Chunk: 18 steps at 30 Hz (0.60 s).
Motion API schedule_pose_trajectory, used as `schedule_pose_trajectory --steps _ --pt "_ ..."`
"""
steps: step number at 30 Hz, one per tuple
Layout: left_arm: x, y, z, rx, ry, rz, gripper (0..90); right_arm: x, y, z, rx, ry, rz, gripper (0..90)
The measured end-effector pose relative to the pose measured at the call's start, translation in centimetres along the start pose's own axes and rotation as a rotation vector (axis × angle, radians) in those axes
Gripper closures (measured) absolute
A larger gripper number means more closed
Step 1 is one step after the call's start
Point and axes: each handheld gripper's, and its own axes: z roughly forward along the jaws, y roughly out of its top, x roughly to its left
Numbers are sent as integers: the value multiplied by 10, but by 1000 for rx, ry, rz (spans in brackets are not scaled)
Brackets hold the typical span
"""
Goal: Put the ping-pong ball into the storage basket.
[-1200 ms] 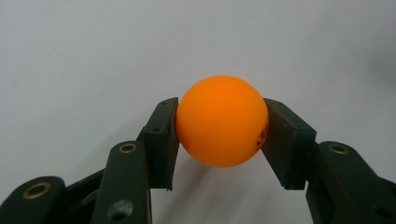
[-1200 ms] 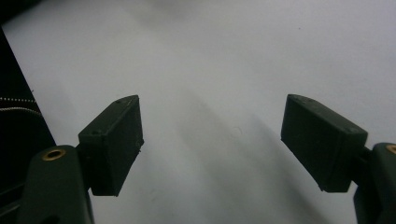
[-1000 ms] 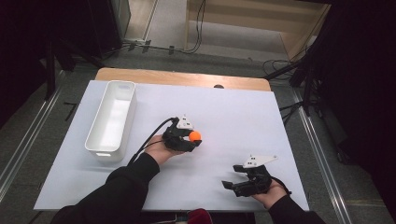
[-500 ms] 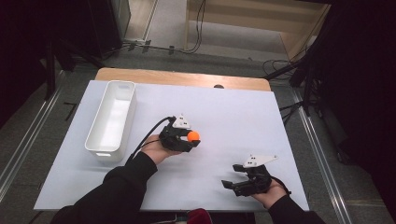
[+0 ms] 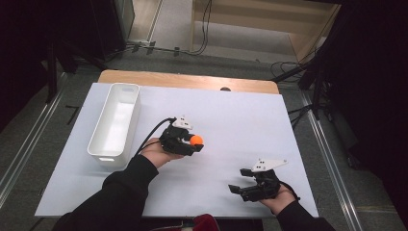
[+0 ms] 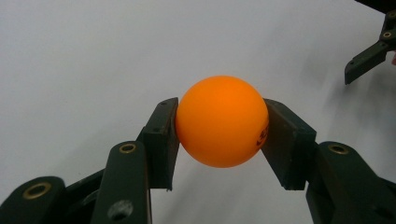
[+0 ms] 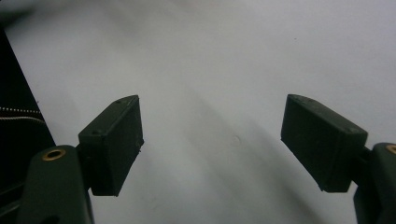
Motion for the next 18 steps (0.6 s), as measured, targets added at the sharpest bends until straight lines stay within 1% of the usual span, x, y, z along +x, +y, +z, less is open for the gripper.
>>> schedule_pose_trajectory --steps 4,7,9,12,15,18 --pt "2 3 -9 -17 5 -15 501 0 0 0 -5 1 5 195" --pt "3 3 -13 -15 13 -21 501 -1 0 0 -3 -3 4 195" --pt "4 4 -16 -8 22 -18 501 0 0 0 -4 -3 5 196" --pt "4 5 -20 0 22 -9 501 0 1 0 -1 -4 6 195" --pt "4 7 -24 -1 19 -12 501 0 1 0 -1 -5 4 195" --pt "5 8 -27 1 28 -9 501 0 1 0 -2 -7 6 195"
